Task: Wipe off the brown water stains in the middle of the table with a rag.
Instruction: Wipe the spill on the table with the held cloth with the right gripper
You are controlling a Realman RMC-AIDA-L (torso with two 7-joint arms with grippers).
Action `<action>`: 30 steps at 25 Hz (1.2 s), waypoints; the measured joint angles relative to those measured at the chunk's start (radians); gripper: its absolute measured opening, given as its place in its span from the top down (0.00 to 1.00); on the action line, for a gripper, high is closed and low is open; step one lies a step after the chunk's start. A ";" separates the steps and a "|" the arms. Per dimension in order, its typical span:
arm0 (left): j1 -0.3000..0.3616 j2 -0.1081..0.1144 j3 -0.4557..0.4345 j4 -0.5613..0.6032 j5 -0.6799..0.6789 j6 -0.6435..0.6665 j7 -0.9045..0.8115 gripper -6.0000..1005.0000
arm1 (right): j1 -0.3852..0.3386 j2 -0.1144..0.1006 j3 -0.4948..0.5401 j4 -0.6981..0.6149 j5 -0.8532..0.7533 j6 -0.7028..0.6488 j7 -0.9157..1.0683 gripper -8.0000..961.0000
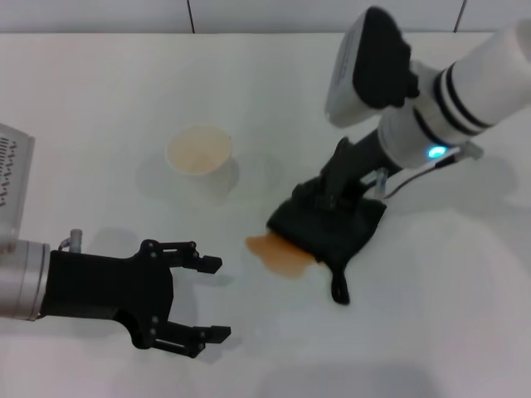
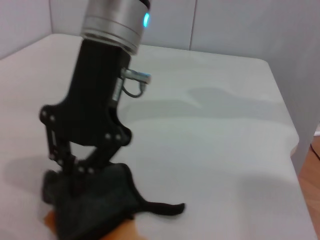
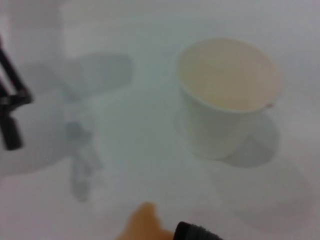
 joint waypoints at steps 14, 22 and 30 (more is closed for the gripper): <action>0.017 0.000 -0.024 0.003 0.011 -0.004 0.000 0.12 | -0.024 0.000 -0.087 0.003 0.116 -0.026 -0.060 0.90; 0.025 -0.001 -0.025 0.004 0.007 -0.006 0.000 0.12 | 0.025 -0.009 -0.079 0.079 0.089 0.198 -0.163 0.90; 0.024 0.000 -0.025 0.004 0.002 -0.021 0.000 0.12 | 0.047 -0.002 -0.061 0.116 0.042 0.196 -0.166 0.90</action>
